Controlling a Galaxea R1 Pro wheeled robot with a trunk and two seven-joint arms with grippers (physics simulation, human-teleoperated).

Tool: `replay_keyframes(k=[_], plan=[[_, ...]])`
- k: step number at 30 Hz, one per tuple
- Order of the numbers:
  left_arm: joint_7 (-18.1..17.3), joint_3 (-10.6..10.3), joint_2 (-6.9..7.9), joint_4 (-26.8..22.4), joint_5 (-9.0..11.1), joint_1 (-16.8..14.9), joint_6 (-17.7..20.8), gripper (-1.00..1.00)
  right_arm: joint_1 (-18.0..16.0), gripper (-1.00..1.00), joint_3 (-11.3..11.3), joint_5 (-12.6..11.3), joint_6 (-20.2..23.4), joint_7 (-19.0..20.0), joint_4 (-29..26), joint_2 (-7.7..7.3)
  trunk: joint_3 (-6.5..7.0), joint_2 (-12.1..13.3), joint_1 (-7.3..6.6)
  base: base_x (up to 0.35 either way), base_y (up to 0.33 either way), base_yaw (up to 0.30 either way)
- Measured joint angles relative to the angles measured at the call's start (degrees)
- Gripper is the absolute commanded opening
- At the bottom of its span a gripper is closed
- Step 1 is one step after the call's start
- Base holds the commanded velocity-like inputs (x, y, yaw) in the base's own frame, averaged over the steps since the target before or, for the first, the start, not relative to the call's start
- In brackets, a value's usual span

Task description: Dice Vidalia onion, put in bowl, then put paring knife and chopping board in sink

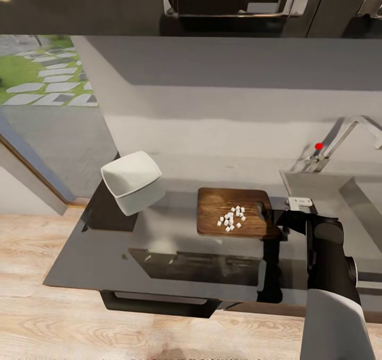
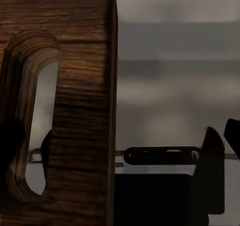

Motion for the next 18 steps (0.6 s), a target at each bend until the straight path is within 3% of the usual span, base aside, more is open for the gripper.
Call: replay_keyframes(k=[15,18], plan=[[0.0,0.0,0.00,0.0,0.0,0.0,0.0,1.00,0.0,1.00,0.0,0.0,-0.1,0.0,0.0,0.00,-0.28,0.0,0.00,0.000,0.000,0.000],[0.0,-0.2,0.27,-1.0,-0.8,0.0,-0.5,1.00,0.1,1.00,-0.2,2.0,-0.8,-0.3,0.3,0.95,-0.27,0.0,-0.01,0.000,0.000,0.000]])
